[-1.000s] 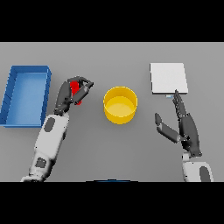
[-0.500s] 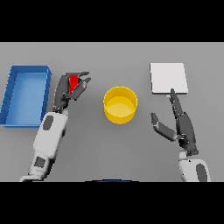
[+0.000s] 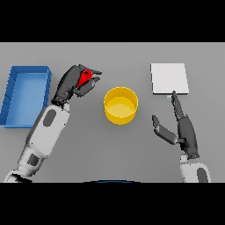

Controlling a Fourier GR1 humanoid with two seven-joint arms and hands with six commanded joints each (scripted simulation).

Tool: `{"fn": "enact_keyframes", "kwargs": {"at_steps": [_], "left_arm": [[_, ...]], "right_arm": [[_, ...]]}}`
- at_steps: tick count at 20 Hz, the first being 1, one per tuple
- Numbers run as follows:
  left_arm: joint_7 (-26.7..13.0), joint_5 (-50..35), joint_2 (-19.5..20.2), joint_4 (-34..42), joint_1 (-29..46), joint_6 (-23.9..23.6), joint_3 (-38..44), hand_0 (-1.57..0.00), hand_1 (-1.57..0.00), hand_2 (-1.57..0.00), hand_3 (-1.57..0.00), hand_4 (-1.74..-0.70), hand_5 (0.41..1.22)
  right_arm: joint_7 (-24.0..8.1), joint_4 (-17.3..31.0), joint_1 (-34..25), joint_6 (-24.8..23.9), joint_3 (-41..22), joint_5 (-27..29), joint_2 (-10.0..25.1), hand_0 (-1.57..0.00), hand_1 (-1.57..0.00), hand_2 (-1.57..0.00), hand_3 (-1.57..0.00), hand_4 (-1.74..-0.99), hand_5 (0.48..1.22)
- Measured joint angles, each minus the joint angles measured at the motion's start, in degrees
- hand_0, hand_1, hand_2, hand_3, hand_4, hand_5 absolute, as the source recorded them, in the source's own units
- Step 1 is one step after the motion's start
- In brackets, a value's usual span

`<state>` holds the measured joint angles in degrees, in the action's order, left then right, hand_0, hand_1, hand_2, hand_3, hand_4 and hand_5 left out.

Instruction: Pick up the red beaker and tilt it to pour out 1 green nut into yellow bowl. Pick up the yellow bowl and place it on the metallic measuring scale.

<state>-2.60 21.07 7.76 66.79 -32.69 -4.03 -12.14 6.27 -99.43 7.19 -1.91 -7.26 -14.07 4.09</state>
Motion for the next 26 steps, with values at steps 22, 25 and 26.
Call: {"fn": "enact_keyframes", "kwargs": {"at_steps": [22, 25, 26], "left_arm": [[1.73, 30.67, 8.79, -14.90, -27.08, 18.33, -35.58, -1.57, -1.57, -1.57, -1.57, -1.70, 1.217], [2.37, 32.65, 8.69, -16.94, -30.69, 21.02, -39.71, -1.57, -1.57, -1.57, -1.57, -1.72, 1.219], [1.88, 33.54, 8.04, -17.63, -31.65, 21.67, -41.32, -1.57, -1.57, -1.57, -1.57, -1.72, 1.219]], "right_arm": [[-0.61, 0.29, 0.02, -0.62, 0.18, 0.81, -1.66, 0.00, 0.00, 0.00, 0.00, -1.209, 0.654], [0.47, 0.53, 0.46, -0.95, 0.02, -0.03, -1.40, 0.00, 0.00, 0.00, 0.00, -1.195, 0.647], [0.53, 0.47, 0.30, -1.38, -0.27, -0.74, -1.58, 0.00, 0.00, 0.00, 0.00, -1.193, 0.648]]}}
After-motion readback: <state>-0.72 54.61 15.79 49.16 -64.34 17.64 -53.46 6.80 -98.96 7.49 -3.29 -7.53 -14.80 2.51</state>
